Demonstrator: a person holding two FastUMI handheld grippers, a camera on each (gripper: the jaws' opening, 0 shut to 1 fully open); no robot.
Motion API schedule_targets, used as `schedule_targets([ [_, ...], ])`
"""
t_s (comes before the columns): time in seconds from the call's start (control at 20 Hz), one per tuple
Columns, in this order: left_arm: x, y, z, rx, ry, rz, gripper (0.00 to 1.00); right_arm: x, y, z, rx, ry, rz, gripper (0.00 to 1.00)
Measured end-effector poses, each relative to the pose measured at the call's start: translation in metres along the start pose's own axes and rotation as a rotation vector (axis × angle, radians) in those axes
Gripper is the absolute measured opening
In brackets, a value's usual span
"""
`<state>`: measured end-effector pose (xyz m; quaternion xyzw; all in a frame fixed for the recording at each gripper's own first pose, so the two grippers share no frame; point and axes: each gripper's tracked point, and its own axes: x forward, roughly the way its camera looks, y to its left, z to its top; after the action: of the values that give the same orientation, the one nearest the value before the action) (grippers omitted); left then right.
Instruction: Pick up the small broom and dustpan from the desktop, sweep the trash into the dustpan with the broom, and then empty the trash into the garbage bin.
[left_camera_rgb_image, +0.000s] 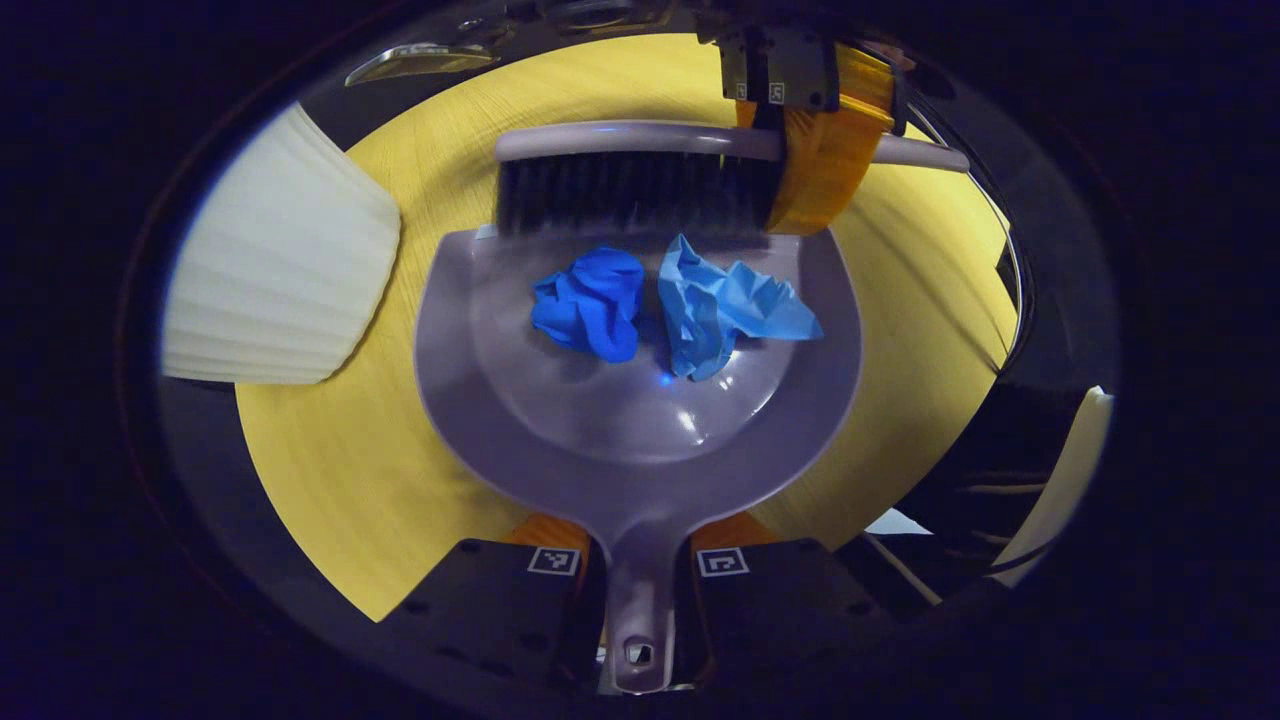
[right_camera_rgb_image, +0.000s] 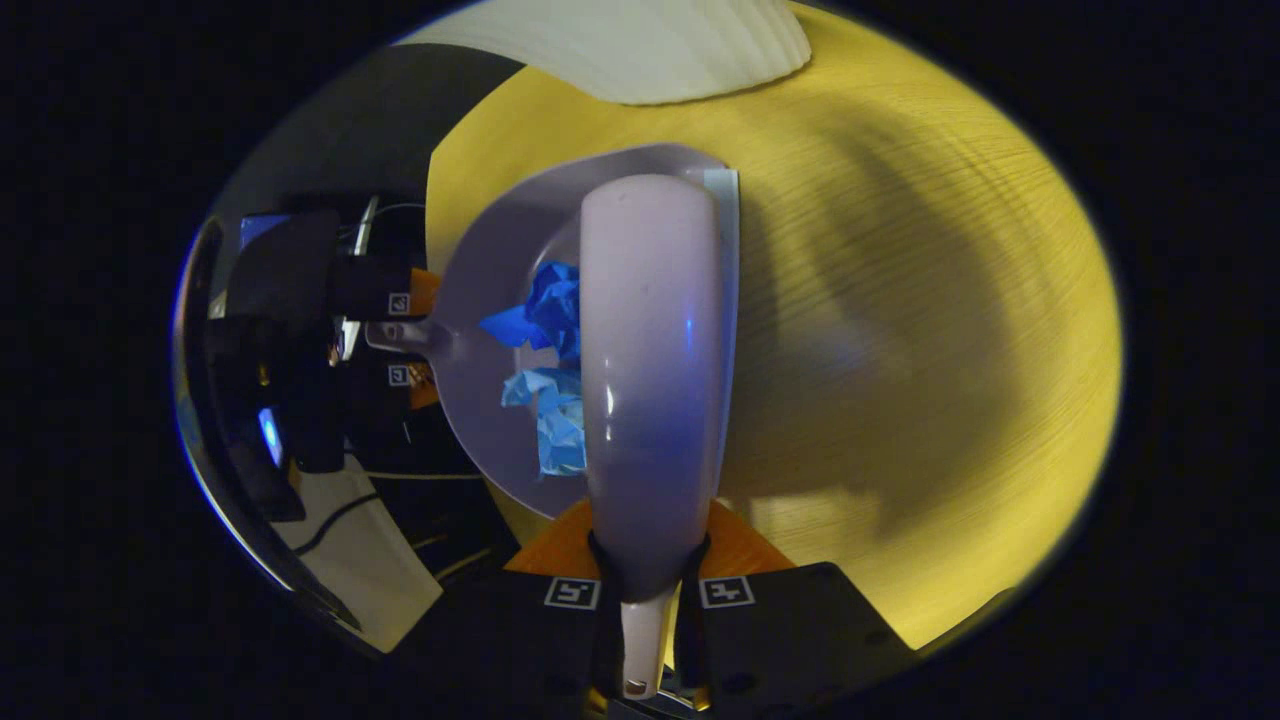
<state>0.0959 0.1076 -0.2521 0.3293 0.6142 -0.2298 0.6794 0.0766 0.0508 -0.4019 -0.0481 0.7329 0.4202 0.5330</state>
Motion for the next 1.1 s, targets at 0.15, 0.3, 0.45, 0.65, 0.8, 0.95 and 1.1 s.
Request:
schedule_targets([
  [0.15,-0.005,0.0,0.006,-0.001,-0.073,0.026,0.27,-0.036,-0.005,0.017,0.046,-0.185,-0.017,0.21],
  [0.3,-0.018,0.0,0.014,-0.005,-0.172,0.066,0.26,-0.069,-0.019,0.017,0.079,-0.397,-0.053,0.21],
  [0.45,-0.033,0.004,0.023,-0.004,-0.28,0.127,0.26,-0.108,-0.026,0.01,0.181,-0.675,-0.071,0.21],
  [0.65,-0.048,0.008,0.04,-0.021,-0.416,0.216,0.26,-0.141,-0.054,-0.022,0.312,-1.0,-0.096,0.21],
  [0.8,-0.066,0.016,0.053,-0.005,-0.515,0.297,0.26,-0.111,-0.081,-0.054,0.358,-1.083,-0.186,0.21],
  [0.95,-0.092,0.048,0.071,0.033,-0.585,0.434,0.26,-0.058,-0.089,-0.062,0.393,-1.113,-0.231,0.2],
  [1.1,-0.129,0.106,0.078,0.106,-0.571,0.657,0.25,-0.01,-0.101,-0.07,0.446,-1.106,-0.345,0.21],
])
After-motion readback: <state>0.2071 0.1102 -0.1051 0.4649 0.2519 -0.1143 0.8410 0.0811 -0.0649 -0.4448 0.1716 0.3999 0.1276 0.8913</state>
